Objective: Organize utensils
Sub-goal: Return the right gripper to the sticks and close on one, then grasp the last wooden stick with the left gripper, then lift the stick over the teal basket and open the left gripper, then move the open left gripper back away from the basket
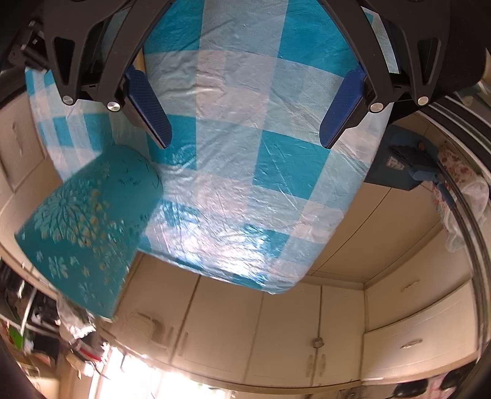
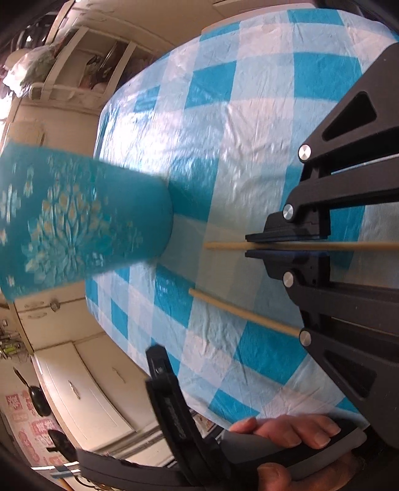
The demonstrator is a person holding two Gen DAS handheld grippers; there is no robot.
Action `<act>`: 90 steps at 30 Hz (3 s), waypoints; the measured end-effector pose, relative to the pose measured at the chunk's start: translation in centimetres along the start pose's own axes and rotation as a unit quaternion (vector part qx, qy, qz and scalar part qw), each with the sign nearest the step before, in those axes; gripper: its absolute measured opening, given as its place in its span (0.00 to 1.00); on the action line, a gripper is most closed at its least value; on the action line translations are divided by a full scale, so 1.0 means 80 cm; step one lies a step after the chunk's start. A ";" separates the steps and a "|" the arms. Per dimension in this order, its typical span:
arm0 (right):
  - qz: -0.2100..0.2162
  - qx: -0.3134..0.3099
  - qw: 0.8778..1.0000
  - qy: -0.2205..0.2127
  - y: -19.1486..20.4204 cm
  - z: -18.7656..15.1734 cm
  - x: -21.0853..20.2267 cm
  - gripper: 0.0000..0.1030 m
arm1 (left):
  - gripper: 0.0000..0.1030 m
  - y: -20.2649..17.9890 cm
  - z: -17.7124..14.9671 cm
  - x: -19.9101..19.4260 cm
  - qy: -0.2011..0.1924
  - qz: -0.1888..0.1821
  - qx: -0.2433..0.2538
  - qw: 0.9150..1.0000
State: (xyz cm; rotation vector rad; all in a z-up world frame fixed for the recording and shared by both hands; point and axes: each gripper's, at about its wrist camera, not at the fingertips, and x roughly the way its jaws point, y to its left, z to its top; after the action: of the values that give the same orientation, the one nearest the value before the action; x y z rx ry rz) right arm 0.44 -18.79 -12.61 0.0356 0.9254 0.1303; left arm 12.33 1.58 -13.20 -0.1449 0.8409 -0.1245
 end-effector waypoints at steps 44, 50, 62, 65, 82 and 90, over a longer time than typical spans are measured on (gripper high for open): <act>0.012 0.091 0.996 -0.018 -0.060 -0.007 -0.009 0.05 | 0.06 -0.123 -0.028 0.012 0.116 -0.028 0.170 0.978; 0.021 0.100 0.995 -0.019 -0.064 -0.007 -0.008 0.05 | 0.05 -0.106 -0.007 -0.019 0.102 -0.085 0.140 0.981; 0.032 0.112 0.993 -0.019 -0.071 -0.005 -0.006 0.06 | 0.05 -0.145 0.163 -0.174 -0.147 -0.194 0.085 0.966; 0.035 0.115 0.993 -0.019 -0.073 -0.005 -0.004 0.06 | 0.05 -0.157 0.201 -0.167 -0.185 -0.189 0.050 0.963; 0.044 0.115 0.992 -0.021 -0.068 -0.004 -0.005 0.13 | 0.05 -0.170 0.207 -0.051 -0.235 -0.076 0.015 0.969; 0.038 0.108 0.993 -0.021 -0.065 -0.004 -0.005 0.13 | 0.25 -0.150 0.163 -0.060 -0.200 -0.065 0.050 0.976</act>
State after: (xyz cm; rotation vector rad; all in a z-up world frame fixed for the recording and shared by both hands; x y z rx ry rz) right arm 0.50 -23.97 -12.93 0.2728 0.8937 0.0996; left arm 18.29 -8.39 1.03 -0.1239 0.4217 -0.2517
